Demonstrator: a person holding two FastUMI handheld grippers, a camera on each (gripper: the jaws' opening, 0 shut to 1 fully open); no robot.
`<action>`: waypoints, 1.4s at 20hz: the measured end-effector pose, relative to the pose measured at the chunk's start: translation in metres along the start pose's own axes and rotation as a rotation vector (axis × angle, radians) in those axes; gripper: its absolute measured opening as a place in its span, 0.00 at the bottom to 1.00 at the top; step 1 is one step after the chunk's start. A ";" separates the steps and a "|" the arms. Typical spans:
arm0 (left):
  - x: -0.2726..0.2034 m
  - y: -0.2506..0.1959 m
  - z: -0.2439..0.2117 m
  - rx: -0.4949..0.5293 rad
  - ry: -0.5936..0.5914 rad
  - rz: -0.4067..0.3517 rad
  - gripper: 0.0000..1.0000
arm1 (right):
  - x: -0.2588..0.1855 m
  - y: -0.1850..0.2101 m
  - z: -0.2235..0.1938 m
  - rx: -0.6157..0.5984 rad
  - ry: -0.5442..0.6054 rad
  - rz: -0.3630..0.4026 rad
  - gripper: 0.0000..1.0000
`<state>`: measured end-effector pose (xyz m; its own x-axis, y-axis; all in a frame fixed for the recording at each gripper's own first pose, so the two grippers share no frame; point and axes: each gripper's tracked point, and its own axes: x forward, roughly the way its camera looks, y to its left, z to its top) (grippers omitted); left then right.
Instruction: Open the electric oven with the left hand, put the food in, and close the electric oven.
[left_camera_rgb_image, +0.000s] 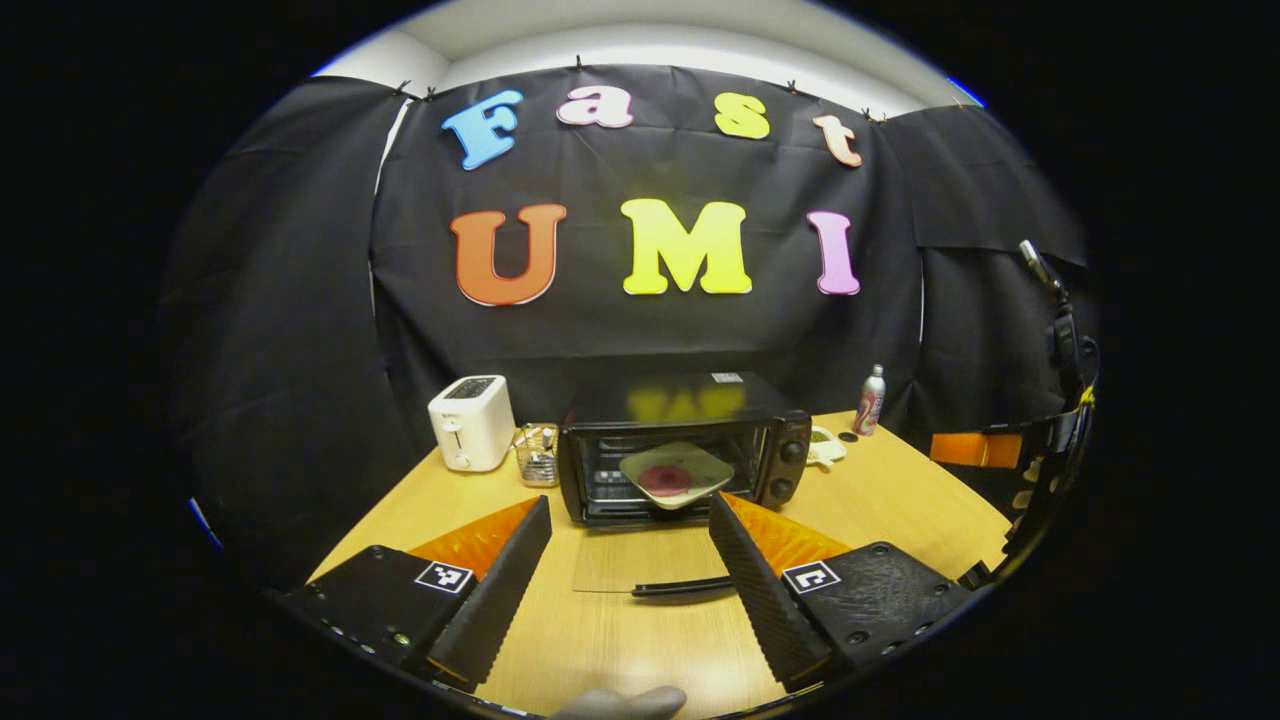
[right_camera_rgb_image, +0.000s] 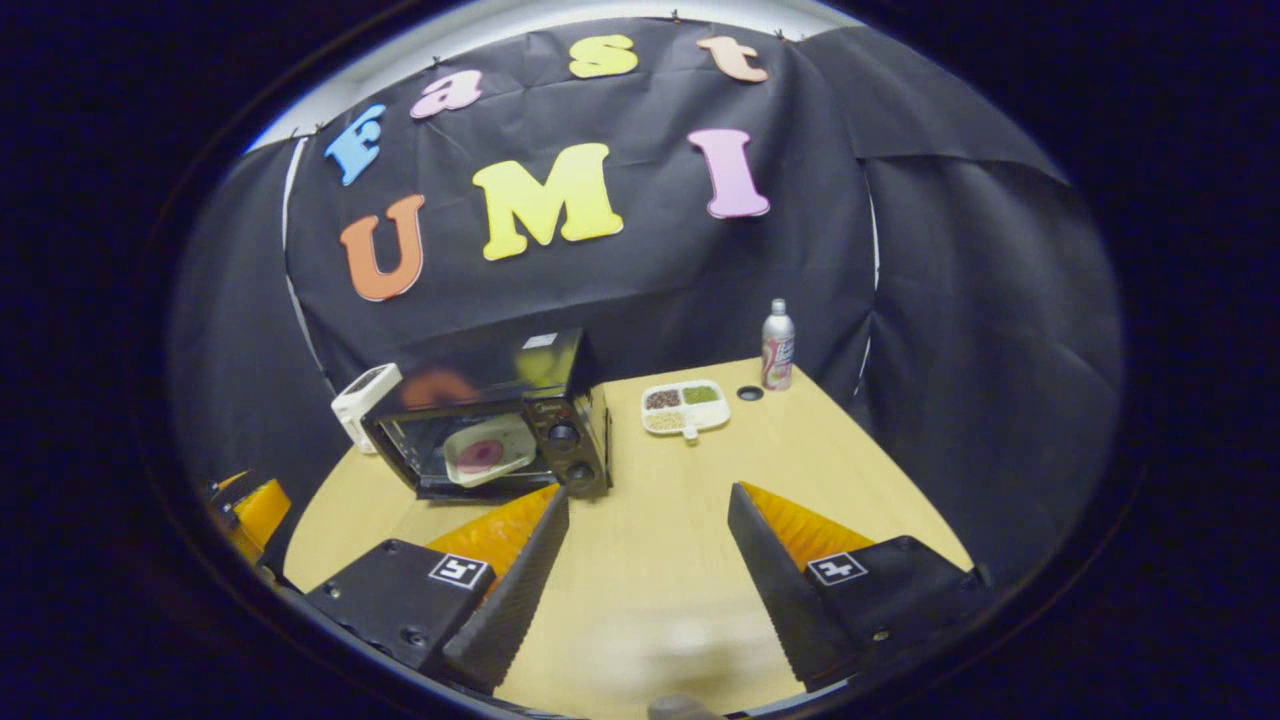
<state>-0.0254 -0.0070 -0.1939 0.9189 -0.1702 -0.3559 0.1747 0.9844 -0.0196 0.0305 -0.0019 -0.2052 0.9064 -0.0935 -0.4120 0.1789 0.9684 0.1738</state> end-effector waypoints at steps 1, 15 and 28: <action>0.005 -0.008 -0.008 -0.005 0.013 -0.018 0.96 | -0.006 -0.006 0.001 -0.019 -0.004 -0.011 1.00; 0.058 -0.060 -0.162 -0.039 0.321 -0.069 0.96 | -0.045 -0.047 -0.010 -0.072 0.037 -0.082 1.00; 0.109 -0.058 -0.214 -0.005 0.422 -0.027 0.97 | -0.041 -0.044 -0.009 -0.103 0.069 -0.094 0.96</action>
<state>-0.0108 -0.0734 -0.4316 0.6885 -0.1642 -0.7064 0.1942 0.9802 -0.0386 -0.0179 -0.0385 -0.2043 0.8583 -0.1725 -0.4833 0.2186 0.9750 0.0403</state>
